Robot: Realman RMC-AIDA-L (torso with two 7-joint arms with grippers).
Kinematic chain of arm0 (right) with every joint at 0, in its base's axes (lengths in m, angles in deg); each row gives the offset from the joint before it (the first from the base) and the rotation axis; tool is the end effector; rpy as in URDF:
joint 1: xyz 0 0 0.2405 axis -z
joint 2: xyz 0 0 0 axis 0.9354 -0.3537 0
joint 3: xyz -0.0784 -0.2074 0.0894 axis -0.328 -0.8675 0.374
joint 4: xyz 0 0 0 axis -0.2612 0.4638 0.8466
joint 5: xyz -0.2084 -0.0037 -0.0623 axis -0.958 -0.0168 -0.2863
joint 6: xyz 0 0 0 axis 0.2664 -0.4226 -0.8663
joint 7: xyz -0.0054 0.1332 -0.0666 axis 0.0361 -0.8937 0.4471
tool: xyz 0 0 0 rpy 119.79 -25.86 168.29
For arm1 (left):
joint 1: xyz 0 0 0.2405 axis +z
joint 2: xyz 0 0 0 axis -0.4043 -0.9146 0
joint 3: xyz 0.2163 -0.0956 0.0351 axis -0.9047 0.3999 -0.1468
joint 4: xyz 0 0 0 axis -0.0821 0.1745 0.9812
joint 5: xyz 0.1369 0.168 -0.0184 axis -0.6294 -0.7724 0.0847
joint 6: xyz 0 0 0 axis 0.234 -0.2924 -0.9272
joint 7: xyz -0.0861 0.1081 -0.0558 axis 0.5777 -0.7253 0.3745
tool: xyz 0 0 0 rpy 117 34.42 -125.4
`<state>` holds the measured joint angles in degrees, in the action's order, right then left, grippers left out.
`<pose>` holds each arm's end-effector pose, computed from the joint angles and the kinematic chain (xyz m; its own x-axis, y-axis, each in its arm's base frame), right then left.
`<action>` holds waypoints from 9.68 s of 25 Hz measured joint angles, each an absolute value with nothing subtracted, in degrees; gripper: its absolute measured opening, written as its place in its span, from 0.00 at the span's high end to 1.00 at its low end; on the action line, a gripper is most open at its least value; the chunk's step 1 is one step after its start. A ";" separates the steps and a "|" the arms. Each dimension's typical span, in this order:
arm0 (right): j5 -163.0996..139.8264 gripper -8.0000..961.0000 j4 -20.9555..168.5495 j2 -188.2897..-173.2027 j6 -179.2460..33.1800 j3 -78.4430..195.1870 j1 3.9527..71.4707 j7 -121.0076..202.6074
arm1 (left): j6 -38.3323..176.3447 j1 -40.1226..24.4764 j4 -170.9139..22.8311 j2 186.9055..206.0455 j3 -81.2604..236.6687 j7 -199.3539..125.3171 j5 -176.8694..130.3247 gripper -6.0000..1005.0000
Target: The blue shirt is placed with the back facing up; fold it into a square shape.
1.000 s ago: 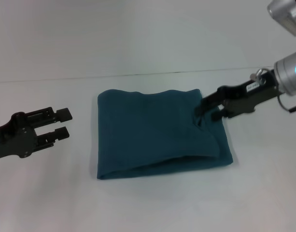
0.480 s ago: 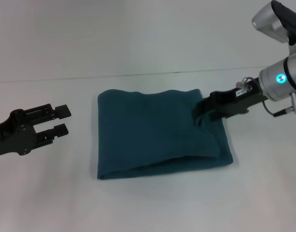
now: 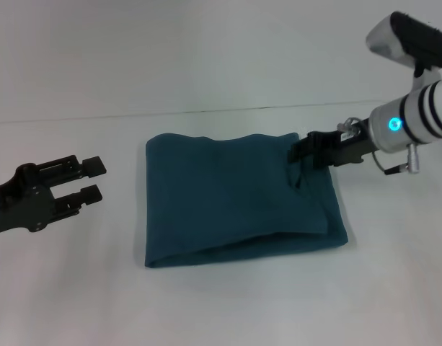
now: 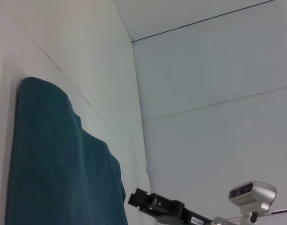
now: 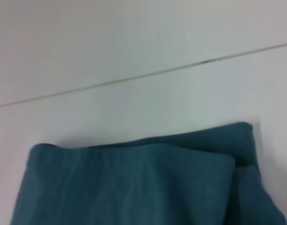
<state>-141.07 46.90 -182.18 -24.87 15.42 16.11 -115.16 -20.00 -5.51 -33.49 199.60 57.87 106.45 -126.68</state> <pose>0.2187 0.4532 0.0018 0.2287 -0.8852 -0.4052 -0.9434 -0.0988 -0.3165 -0.2623 0.3291 0.0588 -0.1456 0.8689 0.4732 0.8713 -0.1139 0.4773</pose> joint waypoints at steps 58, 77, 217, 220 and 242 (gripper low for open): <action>-141.93 0.75 55.15 -182.49 -34.43 14.05 12.48 -115.16 | -19.35 -6.07 -34.33 199.83 57.86 105.83 -126.45 0.36; -143.66 0.74 57.24 -183.48 -38.65 14.70 12.22 -115.61 | -19.18 -6.08 -35.03 200.04 57.85 105.60 -125.85 0.36; -143.80 0.73 50.73 -178.60 -28.27 17.04 14.83 -114.58 | -19.52 -5.80 -35.55 199.73 57.62 105.19 -124.72 0.36; -135.26 0.67 49.91 -176.14 -17.51 21.69 17.10 -107.51 | -19.91 -5.96 -35.15 199.35 57.10 104.87 -126.30 0.36; -122.04 0.20 46.96 -171.62 8.54 27.39 25.66 -102.35 | -4.67 -11.46 -33.86 199.68 40.84 107.29 -138.20 0.26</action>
